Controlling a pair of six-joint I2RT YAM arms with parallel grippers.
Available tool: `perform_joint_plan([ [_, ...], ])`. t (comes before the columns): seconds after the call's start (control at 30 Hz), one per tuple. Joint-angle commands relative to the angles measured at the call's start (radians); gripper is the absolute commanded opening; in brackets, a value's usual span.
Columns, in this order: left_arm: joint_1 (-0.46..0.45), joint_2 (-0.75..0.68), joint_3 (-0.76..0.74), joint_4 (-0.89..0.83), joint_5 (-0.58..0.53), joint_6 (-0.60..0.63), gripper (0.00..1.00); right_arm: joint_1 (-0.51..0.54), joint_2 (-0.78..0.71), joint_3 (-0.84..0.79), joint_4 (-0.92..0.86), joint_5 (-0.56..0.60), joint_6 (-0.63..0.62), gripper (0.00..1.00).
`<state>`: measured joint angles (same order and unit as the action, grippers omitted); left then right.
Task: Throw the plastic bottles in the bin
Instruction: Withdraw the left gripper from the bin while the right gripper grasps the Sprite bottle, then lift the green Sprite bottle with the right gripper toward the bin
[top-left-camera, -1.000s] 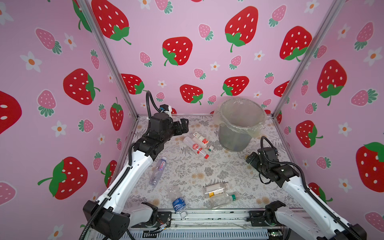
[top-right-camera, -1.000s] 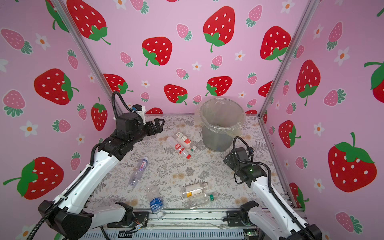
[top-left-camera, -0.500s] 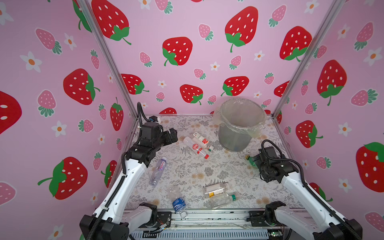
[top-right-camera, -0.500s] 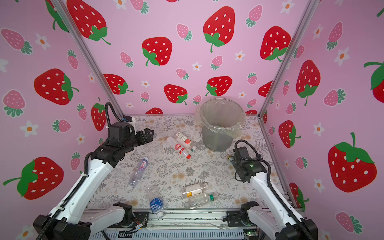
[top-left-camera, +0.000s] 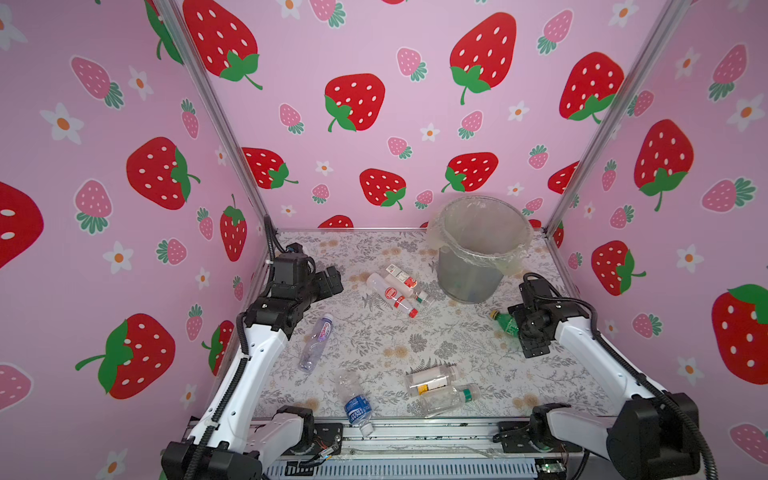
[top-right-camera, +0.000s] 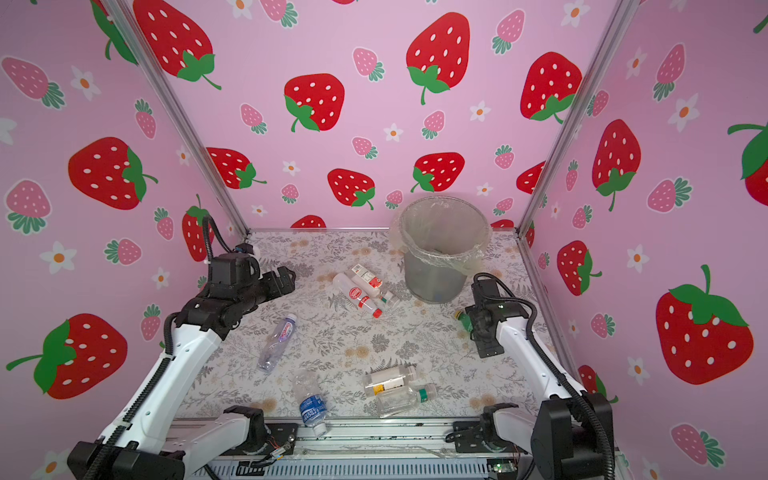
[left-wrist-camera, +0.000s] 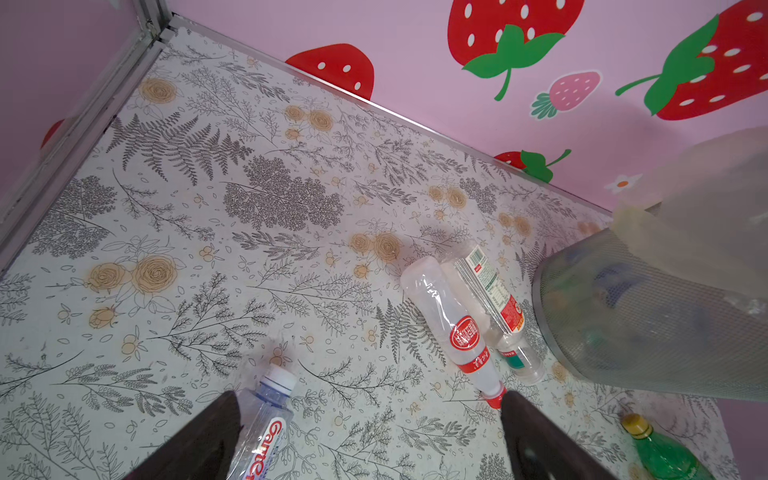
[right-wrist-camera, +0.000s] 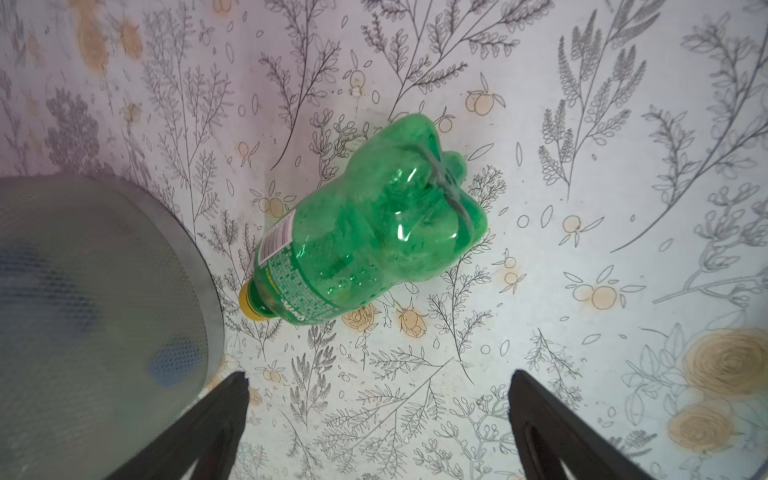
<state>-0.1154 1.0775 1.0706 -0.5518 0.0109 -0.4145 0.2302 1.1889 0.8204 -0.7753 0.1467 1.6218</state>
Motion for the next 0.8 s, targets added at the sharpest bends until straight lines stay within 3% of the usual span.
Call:
perform_joint_plan([
  [0.0,0.009,-0.028,-0.009,-0.019,0.001,0.007,0.99,-0.014,-0.037,-0.053,0.016,-0.017,0.161,0.99],
  [0.13,0.010,-0.047,-0.014,-0.014,-0.002,0.014,0.99,-0.029,-0.062,-0.083,0.045,-0.007,0.271,0.99],
  [0.77,0.017,-0.045,-0.017,-0.018,0.005,0.015,0.99,-0.175,0.250,0.038,0.154,-0.133,0.211,0.99],
])
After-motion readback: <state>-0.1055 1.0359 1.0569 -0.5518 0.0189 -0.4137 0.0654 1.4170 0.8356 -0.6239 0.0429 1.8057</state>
